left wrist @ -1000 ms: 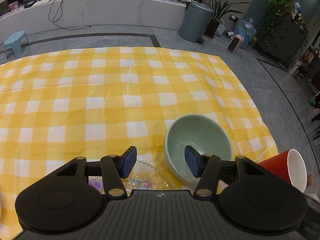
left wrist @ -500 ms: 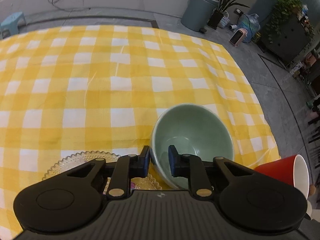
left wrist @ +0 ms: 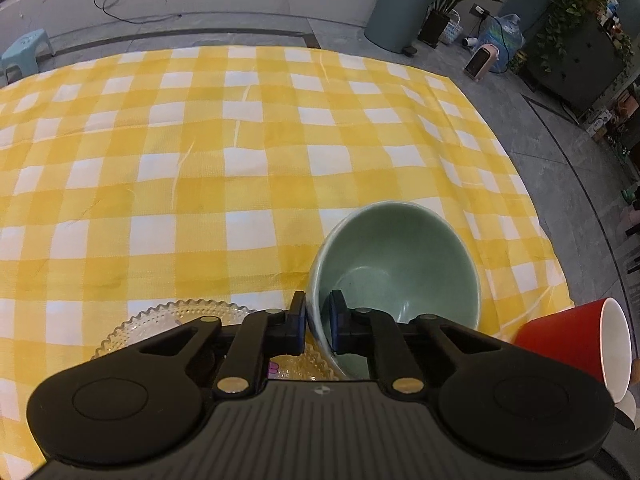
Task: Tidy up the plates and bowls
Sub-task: 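Close both grippers on the pale green bowl rim, then carry the pale green bowl with both grippers and lower it into the steel bowls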
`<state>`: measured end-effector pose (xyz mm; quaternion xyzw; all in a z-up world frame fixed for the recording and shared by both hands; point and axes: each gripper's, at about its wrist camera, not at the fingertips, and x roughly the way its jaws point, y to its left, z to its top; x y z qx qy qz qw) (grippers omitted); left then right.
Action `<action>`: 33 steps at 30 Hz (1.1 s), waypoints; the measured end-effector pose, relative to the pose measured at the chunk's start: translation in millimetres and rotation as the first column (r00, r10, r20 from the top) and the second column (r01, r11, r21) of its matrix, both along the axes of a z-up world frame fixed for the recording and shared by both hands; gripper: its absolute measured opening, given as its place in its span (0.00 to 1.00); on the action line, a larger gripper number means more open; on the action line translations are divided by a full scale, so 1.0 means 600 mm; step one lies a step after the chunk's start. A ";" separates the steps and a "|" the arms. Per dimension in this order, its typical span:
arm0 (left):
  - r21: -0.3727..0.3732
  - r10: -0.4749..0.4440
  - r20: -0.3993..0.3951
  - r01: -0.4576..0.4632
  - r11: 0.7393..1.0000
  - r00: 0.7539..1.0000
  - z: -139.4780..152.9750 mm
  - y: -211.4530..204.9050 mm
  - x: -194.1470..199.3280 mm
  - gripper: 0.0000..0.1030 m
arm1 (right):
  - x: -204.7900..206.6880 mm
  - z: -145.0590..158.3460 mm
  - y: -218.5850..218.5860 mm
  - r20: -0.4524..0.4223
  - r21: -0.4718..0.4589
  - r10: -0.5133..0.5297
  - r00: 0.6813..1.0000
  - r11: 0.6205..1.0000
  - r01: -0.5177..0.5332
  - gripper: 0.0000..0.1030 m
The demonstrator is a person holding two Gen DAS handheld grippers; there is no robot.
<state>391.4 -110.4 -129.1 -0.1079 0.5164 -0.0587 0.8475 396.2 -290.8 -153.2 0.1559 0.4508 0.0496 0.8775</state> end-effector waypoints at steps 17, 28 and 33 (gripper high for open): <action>0.020 0.024 0.051 -0.025 0.999 0.998 0.078 0.017 -0.047 0.12 | -0.029 0.069 0.007 0.067 0.040 0.030 0.997 0.999 -0.033 0.10; 0.065 0.083 0.134 -0.092 0.994 0.987 0.167 0.049 -0.127 0.11 | -0.099 0.156 0.044 0.153 0.048 0.117 0.981 0.991 -0.126 0.10; 0.081 0.146 0.161 -0.160 0.984 0.976 0.195 0.072 -0.174 0.11 | -0.139 0.189 0.071 0.188 0.051 0.169 0.968 0.982 -0.181 0.10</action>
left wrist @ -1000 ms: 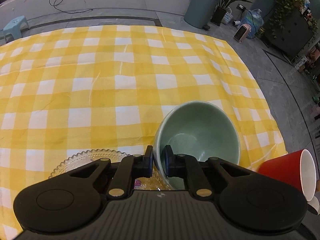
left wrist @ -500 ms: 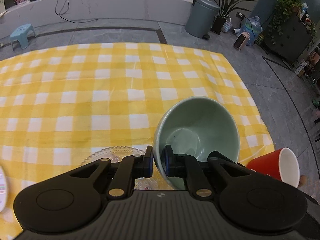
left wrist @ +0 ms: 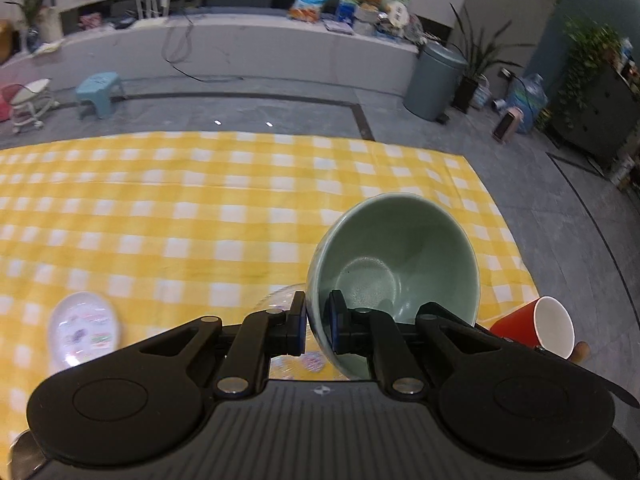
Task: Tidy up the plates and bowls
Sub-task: 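Carry the pale green bowl with both grippers and lower it into the steel bowls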
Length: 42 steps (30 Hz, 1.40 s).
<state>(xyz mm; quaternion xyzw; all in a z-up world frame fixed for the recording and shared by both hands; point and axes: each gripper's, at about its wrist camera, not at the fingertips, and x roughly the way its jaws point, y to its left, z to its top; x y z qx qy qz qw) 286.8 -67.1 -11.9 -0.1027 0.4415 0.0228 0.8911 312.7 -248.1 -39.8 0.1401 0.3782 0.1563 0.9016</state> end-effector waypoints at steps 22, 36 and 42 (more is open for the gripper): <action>0.064 0.265 0.106 -0.273 0.960 0.958 0.057 0.137 -0.206 0.11 | -0.188 0.075 0.173 0.129 -0.034 0.312 0.941 0.950 -0.310 0.09; 0.096 0.333 -0.027 -0.330 0.939 0.942 0.002 0.210 -0.292 0.13 | -0.260 0.039 0.260 0.004 -0.050 0.518 0.855 0.854 -0.517 0.10; 0.066 0.334 -0.107 -0.329 0.942 0.936 -0.032 0.222 -0.302 0.14 | -0.260 0.007 0.275 -0.061 -0.079 0.538 0.841 0.837 -0.541 0.10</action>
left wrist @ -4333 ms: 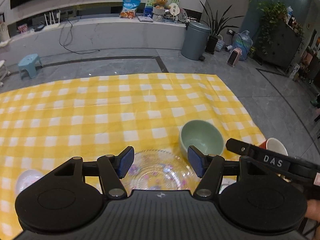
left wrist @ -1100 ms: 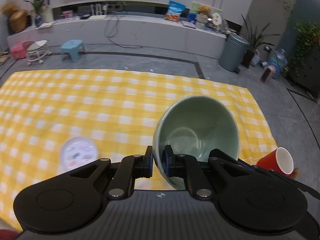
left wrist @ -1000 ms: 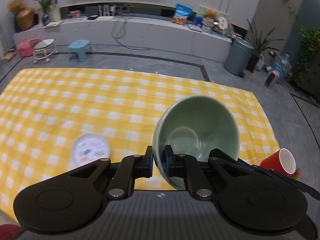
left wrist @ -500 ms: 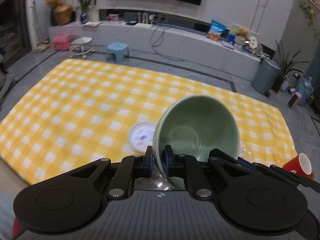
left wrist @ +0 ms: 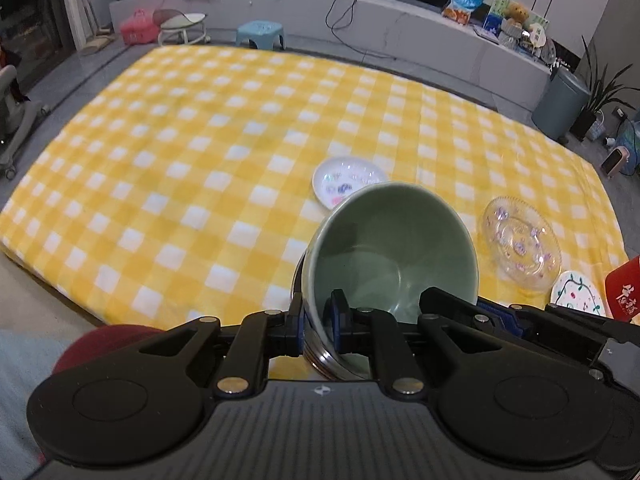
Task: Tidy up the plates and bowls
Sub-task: 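Carry the pale green bowl with both grippers and lower it into the steel bowls, then open both grippers and withdraw from the stacked bowls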
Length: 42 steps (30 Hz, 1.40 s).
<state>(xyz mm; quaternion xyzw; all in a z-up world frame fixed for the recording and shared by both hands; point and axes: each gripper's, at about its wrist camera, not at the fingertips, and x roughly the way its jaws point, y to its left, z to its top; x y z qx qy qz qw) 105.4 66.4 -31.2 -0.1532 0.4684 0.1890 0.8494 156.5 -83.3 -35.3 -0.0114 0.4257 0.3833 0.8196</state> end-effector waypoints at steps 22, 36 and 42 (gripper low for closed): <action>-0.096 -0.043 -0.120 0.032 0.995 0.992 -0.049 0.016 0.036 0.15 | 0.033 -0.043 0.008 -0.073 -0.084 0.040 0.997 0.995 -0.046 0.11; 0.011 -0.195 -0.193 0.201 0.980 0.961 -0.046 -0.010 0.054 0.26 | 0.035 -0.045 0.008 -0.071 -0.084 0.028 0.997 0.996 -0.034 0.11; -0.036 -0.290 -0.275 0.292 0.956 0.917 -0.045 -0.003 0.079 0.30 | 0.038 -0.046 0.008 -0.069 -0.080 0.022 0.997 0.996 -0.027 0.11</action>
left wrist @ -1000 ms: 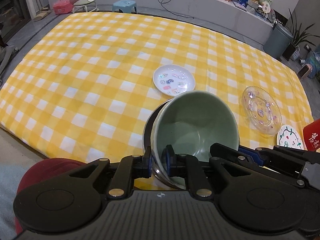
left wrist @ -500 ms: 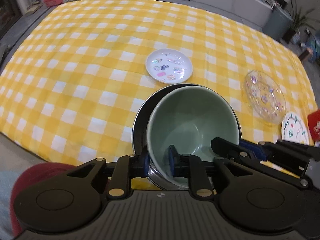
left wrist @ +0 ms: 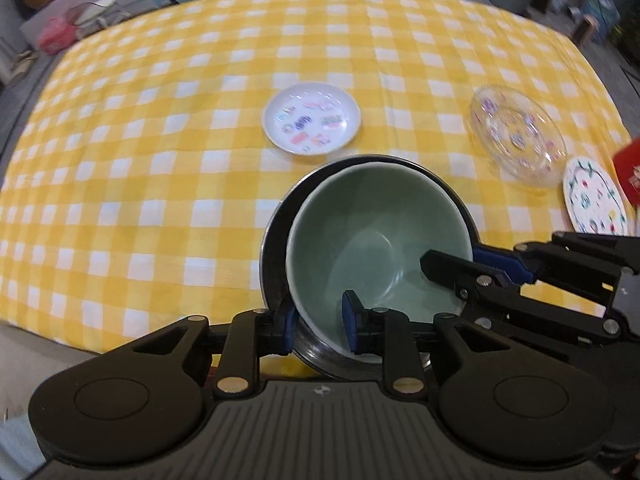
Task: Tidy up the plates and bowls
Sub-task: 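Open both grippers and withdraw from the stacked bowls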
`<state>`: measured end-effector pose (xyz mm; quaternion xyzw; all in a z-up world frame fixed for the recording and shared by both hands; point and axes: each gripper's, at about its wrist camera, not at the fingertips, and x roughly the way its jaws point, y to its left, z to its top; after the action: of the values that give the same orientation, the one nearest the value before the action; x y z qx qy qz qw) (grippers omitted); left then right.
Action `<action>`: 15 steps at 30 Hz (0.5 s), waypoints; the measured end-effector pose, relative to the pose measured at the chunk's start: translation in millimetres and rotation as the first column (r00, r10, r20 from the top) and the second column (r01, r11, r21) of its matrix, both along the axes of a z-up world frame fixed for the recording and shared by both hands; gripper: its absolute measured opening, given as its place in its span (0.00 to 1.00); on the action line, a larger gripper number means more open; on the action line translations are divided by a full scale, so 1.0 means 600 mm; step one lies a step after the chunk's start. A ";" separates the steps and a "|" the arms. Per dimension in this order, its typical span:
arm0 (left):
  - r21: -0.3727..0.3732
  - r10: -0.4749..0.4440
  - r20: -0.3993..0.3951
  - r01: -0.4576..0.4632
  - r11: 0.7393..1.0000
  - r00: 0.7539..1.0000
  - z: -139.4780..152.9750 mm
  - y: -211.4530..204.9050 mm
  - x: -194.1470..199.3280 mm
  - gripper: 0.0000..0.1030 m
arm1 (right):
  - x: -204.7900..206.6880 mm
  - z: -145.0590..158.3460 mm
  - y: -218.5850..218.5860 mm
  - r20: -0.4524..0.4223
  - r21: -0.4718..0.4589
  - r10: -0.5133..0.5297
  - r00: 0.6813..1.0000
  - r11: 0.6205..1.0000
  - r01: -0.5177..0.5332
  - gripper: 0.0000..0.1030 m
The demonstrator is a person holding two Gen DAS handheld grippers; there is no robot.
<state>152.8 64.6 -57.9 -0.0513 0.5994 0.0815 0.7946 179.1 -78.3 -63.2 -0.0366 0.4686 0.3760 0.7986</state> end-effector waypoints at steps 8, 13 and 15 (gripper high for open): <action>0.059 -0.138 -0.060 0.142 0.988 0.989 0.006 -0.016 0.017 0.32 | 0.003 -0.005 -0.003 -0.014 0.018 -0.017 1.000 1.000 0.018 0.10; 0.100 -0.203 -0.099 0.213 0.972 0.974 0.020 -0.025 0.025 0.32 | 0.002 -0.007 -0.001 -0.010 0.015 -0.015 1.000 1.000 0.016 0.10; 0.114 -0.219 -0.101 0.230 0.966 0.971 0.021 -0.030 0.024 0.33 | 0.002 -0.007 -0.001 -0.008 0.015 -0.014 1.000 1.000 0.014 0.10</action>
<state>167.4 46.4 -45.3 0.0705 0.6295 0.0307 0.7732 180.3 -78.7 -67.6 -0.0257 0.4693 0.3741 0.7995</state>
